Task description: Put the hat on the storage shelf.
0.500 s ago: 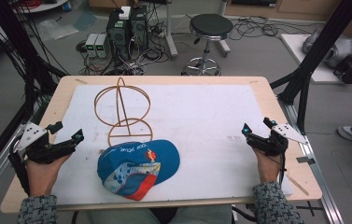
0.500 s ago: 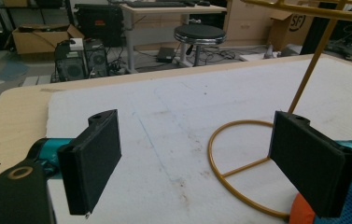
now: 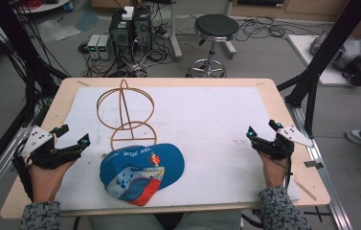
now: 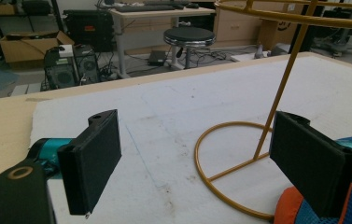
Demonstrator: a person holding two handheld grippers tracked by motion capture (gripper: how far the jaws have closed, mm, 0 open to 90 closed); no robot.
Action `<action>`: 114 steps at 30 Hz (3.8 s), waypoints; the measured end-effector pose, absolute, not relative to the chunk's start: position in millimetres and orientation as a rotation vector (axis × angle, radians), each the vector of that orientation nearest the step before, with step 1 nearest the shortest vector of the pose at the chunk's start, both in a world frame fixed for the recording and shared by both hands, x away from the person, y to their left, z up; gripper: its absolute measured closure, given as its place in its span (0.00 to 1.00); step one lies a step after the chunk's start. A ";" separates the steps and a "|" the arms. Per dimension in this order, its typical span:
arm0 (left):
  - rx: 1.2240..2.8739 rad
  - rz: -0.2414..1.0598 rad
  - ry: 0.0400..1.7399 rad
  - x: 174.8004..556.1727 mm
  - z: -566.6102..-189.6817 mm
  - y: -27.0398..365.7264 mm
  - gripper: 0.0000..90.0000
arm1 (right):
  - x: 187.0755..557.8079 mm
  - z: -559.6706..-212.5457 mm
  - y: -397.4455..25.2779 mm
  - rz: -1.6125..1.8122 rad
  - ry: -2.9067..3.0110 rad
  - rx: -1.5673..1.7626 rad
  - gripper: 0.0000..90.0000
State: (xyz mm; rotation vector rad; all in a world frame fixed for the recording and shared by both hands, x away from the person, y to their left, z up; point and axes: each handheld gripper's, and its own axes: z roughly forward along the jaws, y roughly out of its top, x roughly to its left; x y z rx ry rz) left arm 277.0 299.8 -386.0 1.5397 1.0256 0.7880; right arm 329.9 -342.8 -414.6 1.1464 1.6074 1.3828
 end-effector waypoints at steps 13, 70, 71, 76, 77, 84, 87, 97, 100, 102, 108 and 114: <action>1.544 0.601 0.793 272.2 -369.5 299.1 0.20 | 328.8 -415.3 -346.6 1.368 1.607 1.145 0.13; 1.874 0.180 0.312 274.4 -402.0 245.4 0.52 | 328.0 -415.4 -345.9 1.365 1.625 1.149 0.15; 1.879 0.183 0.311 274.7 -402.5 245.4 0.52 | 328.0 -415.4 -345.9 1.365 1.625 1.149 0.15; 1.895 0.178 0.311 274.6 -404.6 245.0 0.64 | 328.6 -415.6 -346.3 1.365 1.629 1.142 0.15; 1.912 0.179 0.309 274.7 -404.9 245.2 0.67 | 328.6 -415.7 -346.3 1.370 1.627 1.147 0.15; 1.915 0.198 0.294 272.8 -404.8 244.1 0.86 | 328.3 -415.6 -347.3 1.372 1.624 1.156 0.15; 1.907 0.209 0.289 271.9 -404.0 244.1 0.94 | 328.3 -415.6 -347.2 1.370 1.624 1.159 0.15; 1.860 0.240 0.252 268.5 -393.8 239.4 0.97 | 328.6 -415.7 -348.9 1.374 1.620 1.167 0.15; 1.853 0.257 0.252 268.1 -390.9 235.8 0.97 | 328.6 -415.5 -350.3 1.375 1.615 1.166 0.15; 1.852 0.272 0.248 268.1 -387.8 232.6 0.97 | 328.2 -415.4 -351.9 1.380 1.610 1.176 0.15; 1.837 0.294 0.253 268.1 -378.5 221.6 0.98 | 328.6 -415.3 -357.1 1.382 1.591 1.189 0.15; 1.822 0.313 0.249 267.5 -362.8 216.7 0.98 | 329.2 -415.6 -363.8 1.389 1.566 1.214 0.15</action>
